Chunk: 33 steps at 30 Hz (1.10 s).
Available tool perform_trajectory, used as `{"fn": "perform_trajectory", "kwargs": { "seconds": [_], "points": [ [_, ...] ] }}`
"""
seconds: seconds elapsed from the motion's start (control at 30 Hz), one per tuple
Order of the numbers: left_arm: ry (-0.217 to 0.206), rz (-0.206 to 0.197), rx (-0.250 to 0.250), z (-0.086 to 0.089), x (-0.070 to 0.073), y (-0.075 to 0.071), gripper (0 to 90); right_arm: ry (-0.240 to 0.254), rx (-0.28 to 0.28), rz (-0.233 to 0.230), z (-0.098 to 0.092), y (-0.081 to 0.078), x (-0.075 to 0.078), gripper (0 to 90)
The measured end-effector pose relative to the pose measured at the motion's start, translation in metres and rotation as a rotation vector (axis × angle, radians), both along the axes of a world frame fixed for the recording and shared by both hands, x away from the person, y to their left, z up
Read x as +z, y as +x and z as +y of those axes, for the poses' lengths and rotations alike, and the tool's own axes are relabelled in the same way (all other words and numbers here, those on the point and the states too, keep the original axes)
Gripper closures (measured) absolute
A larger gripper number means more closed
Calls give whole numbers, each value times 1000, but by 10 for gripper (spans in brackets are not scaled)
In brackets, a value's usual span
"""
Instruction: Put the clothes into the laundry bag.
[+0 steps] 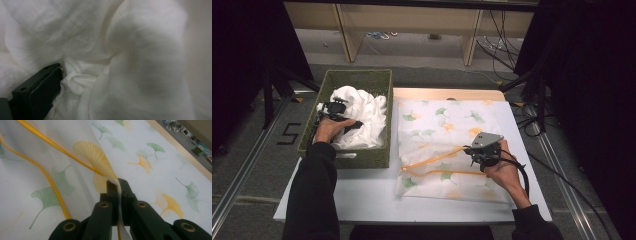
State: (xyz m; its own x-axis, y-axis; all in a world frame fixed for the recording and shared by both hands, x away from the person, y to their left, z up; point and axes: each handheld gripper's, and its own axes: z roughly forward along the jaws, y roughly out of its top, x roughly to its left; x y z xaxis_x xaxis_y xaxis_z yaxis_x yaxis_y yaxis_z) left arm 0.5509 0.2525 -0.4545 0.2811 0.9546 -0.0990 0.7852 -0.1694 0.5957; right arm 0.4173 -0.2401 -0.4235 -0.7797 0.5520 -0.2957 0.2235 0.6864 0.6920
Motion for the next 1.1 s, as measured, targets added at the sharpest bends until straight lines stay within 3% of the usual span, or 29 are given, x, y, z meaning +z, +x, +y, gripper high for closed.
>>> {"fn": "perform_trajectory", "kwargs": {
  "seconds": [0.03, 0.07, 0.1, 0.17, 0.2, 0.23, 0.27, 0.3, 0.33, 0.4, 0.43, 0.5, 0.6, 0.63, 0.7, 0.73, 0.77, 0.8, 0.83, 0.87, 0.9, 1.0, 1.1],
  "points": [
    [-77, 4, 14, 4, -9, 1, 0, 0, 0, 1, 0, 0, 0, 897],
    [-117, 16, 24, 5, -13, 2, 0, 1, 0, 1, 0, 0, 0, 897],
    [-117, 16, 24, 5, -13, 2, 0, 1, 0, 1, 0, 0, 0, 897],
    [-181, -3, 35, 6, -22, 3, 0, -2, -2, 7, 0, -1, 0, 896],
    [-176, 21, 3, 7, -21, 3, 22, 0, -11, 13, 1, -1, -1, 897],
    [-181, 27, -35, 6, -17, 3, 117, -3, -13, 6, 1, -2, -1, 896],
    [-181, 27, -35, 6, -17, 3, 201, -3, -13, 6, 1, -2, -1, 896],
    [-184, 28, -63, 5, -14, 3, 201, 0, -11, 11, 1, -1, -1, 896],
    [-185, 30, -77, 5, -13, 2, 350, -2, -6, 16, 1, -1, 0, 896],
    [-193, 26, -87, 4, -11, 1, 381, 1, -7, 19, 1, -1, 0, 896],
    [-199, 21, -94, 3, -9, 0, 446, 4, 1, 6, 0, 0, 0, 896],
    [-229, 21, -152, 0, -6, -3, 463, 6, -2, 7, 0, 0, 0, 897],
    [-234, 41, -191, -3, -5, -4, 459, 15, -16, 17, 0, 0, -1, 896],
    [-213, 34, -159, -6, -8, -3, 389, 13, -11, 14, 0, 0, 0, 896],
    [-134, 39, -140, -11, -9, -1, 267, 15, -13, 14, 0, 0, 0, 896],
    [-134, 39, -140, -11, -9, -1, 192, 15, -13, 14, 0, 0, 0, 896],
    [-113, 35, -130, -13, -10, 1, 192, 8, -2, 6, 0, 0, 0, 896],
    [-120, 44, -94, -14, -15, 1, 85, 5, 5, 4, 0, 0, 0, 897],
    [-120, 44, -94, -14, -15, 1, 39, 5, 5, 4, 0, 0, 0, 897],
    [-111, 46, -77, -13, -19, 3, 39, 7, -1, 10, 0, -1, 0, 897],
    [-130, 50, -66, -14, -23, 3, 0, 16, -11, 13, 0, -1, 1, 896],
    [-131, 49, -73, -14, -24, 4, 0, 13, -9, 17, -1, -1, 0, 896],
    [-135, 79, -96, -12, -18, 6, 207, 5, 2, 10, 0, 0, 0, 896]
  ]
}}
